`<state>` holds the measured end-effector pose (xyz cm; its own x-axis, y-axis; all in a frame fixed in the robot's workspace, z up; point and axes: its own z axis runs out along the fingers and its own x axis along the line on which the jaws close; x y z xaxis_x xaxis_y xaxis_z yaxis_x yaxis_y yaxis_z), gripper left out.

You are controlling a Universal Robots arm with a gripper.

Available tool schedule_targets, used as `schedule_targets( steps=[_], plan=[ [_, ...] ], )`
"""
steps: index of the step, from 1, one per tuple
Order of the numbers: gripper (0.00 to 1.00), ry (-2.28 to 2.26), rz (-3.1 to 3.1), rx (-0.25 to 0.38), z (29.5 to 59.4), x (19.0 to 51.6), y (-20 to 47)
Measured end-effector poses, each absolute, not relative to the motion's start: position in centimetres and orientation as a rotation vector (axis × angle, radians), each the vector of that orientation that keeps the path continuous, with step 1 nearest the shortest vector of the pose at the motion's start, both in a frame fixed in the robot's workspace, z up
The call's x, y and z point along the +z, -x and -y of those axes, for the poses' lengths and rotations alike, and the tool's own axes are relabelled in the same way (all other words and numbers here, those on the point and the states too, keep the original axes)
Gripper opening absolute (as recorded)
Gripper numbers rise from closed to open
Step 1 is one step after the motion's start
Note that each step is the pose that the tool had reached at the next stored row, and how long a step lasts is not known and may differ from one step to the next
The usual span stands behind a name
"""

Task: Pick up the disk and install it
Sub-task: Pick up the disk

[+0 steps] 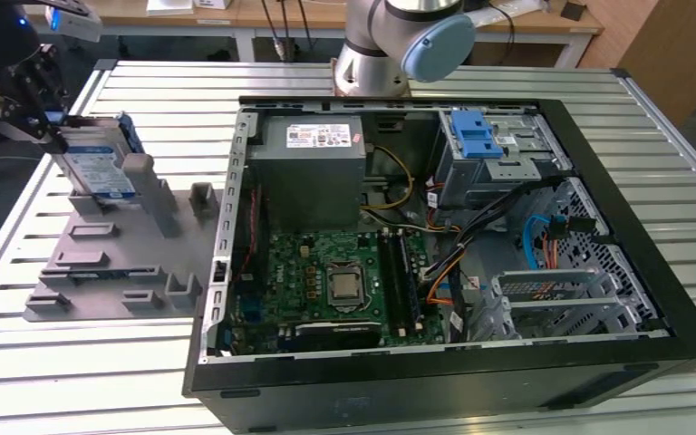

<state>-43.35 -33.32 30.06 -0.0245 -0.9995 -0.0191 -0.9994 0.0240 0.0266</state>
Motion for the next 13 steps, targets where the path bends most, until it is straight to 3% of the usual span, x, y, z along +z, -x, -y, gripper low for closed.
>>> schedule_targets(
  steps=[13],
  plan=[
    [0.36, -2.192, 2.245, -0.053, 33.32, 31.02, 43.35]
  ],
)
